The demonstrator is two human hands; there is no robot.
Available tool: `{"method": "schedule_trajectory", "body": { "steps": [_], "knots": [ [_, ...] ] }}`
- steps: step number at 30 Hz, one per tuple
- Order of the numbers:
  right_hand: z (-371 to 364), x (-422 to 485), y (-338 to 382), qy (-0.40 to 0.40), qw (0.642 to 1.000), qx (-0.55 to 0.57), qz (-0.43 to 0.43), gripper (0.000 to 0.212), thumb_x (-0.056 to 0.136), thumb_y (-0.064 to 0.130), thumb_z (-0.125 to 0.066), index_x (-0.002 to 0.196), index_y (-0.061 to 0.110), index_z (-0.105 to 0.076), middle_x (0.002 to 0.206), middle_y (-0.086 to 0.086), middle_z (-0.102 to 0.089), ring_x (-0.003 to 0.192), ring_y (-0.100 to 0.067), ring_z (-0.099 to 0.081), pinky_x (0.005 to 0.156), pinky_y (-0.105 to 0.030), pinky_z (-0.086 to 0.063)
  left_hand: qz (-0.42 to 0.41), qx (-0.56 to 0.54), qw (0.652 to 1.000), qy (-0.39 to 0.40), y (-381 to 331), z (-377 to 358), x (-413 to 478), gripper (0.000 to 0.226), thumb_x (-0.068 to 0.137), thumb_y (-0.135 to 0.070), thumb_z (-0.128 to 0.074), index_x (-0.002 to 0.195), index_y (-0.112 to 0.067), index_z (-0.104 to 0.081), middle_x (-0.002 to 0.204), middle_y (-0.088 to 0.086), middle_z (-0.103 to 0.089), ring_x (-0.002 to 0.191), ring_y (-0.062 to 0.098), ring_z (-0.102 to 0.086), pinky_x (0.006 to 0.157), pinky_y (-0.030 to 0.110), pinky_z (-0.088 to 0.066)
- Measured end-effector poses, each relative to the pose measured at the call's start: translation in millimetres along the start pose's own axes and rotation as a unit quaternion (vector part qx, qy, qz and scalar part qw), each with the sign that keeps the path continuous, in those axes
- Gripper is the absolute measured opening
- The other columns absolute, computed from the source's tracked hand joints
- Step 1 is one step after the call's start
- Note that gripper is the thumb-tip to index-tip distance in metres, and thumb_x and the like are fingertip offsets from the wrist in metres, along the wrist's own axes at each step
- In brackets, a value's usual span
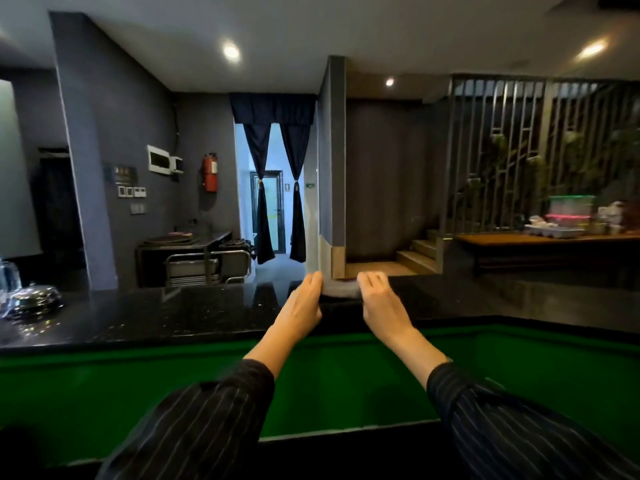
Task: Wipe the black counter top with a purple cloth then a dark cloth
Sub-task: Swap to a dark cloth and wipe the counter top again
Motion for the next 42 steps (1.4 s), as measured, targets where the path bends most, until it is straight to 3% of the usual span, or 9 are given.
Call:
{"method": "schedule_trajectory", "body": {
  "steps": [3,7,10,12,16,21,26,31,42],
  "knots": [
    [-25,-28,-15,0.103,0.993,0.044,-0.024,0.017,0.083,0.011,-0.05,0.1,0.012,-0.053,0.094,-0.004,-0.056,0.099,-0.027,-0.053,0.089,-0.04,-0.042,0.032,-0.021,0.999,0.017,15,-24,-20,0.019,0.083,-0.002,-0.046,0.101,-0.01,-0.045,0.086,0.009,-0.055,0.08,0.028,-0.055,0.066,0.032,-0.038],
    [-8,-17,-13,0.028,0.996,0.083,-0.019,0.025,0.076,0.042,-0.055,0.067,0.019,-0.051,0.068,0.005,-0.052,0.079,-0.021,-0.05,0.091,-0.04,-0.04,0.044,-0.066,0.997,-0.024,23,-20,-26,0.014,0.077,-0.006,-0.047,0.088,-0.011,-0.054,0.08,0.006,-0.06,0.076,0.022,-0.053,0.081,0.034,-0.039],
    [-18,17,-1,0.137,0.964,0.228,-0.024,0.033,0.092,0.049,-0.052,0.101,0.021,-0.065,0.111,-0.007,-0.063,0.117,-0.021,-0.047,0.096,-0.039,-0.039,0.053,-0.068,0.996,-0.012,34,-21,-12,0.034,0.068,-0.013,-0.042,0.093,-0.011,-0.065,0.108,0.009,-0.066,0.109,0.026,-0.054,0.099,0.043,-0.038],
    [-37,33,17,0.25,0.939,0.235,0.016,0.044,0.101,0.04,-0.041,0.14,0.02,-0.048,0.153,-0.011,-0.036,0.144,-0.024,-0.024,0.115,-0.042,-0.023,0.048,0.008,0.999,0.007,42,-19,-1,0.043,0.07,-0.013,-0.04,0.105,-0.013,-0.065,0.129,0.006,-0.057,0.128,0.029,-0.041,0.105,0.058,-0.032],
    [-80,20,20,0.38,0.921,0.071,0.043,0.053,0.104,0.038,-0.023,0.155,0.03,-0.01,0.163,-0.001,-0.013,0.15,-0.021,-0.012,0.117,-0.056,-0.016,0.111,0.154,0.978,0.087,54,-33,8,0.042,0.088,-0.011,-0.045,0.129,-0.013,-0.053,0.15,0.009,-0.033,0.143,0.028,-0.018,0.112,0.057,-0.015],
    [-82,22,-18,0.41,0.911,0.039,-0.024,0.054,0.103,0.042,-0.019,0.155,0.028,-0.011,0.164,0.003,-0.008,0.151,-0.022,-0.006,0.114,-0.06,-0.012,0.106,0.146,0.983,0.035,56,-31,20,0.037,0.081,-0.01,-0.048,0.114,-0.011,-0.064,0.12,0.008,-0.06,0.124,0.027,-0.043,0.105,0.052,-0.032],
    [-97,40,-96,0.462,0.882,-0.002,-0.098,0.06,0.102,0.052,-0.018,0.155,0.029,-0.003,0.164,-0.003,0.0,0.151,-0.027,-0.002,0.12,-0.051,-0.006,0.052,0.138,0.988,0.05,61,-41,23,0.032,0.095,-0.025,-0.042,0.12,-0.022,-0.062,0.13,0.001,-0.057,0.133,0.022,-0.036,0.113,0.054,-0.015],
    [-118,59,-101,0.401,0.897,-0.039,-0.181,0.063,0.1,0.055,-0.016,0.156,0.028,-0.008,0.164,-0.003,-0.004,0.15,-0.028,-0.004,0.118,-0.057,-0.008,0.049,0.115,0.991,0.042,56,-43,24,0.034,0.098,-0.027,-0.039,0.126,-0.022,-0.058,0.132,0.0,-0.056,0.132,0.02,-0.037,0.114,0.054,-0.009],
    [-112,46,-39,0.411,0.91,0.011,-0.056,0.055,0.101,0.049,-0.017,0.154,0.038,-0.008,0.164,-0.001,-0.007,0.15,-0.029,-0.008,0.113,-0.061,-0.01,0.089,0.132,0.986,0.05,69,-42,26,0.034,0.093,-0.016,-0.042,0.119,-0.008,-0.062,0.12,0.017,-0.063,0.116,0.033,-0.053,0.103,0.044,-0.035]
  ]
}}
Point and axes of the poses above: each hand's wrist, its own x-axis towards the middle knuckle, its own z-axis out of the back of the hand, y = z × x, the point moved 6 cm from there along x, towards the middle knuckle
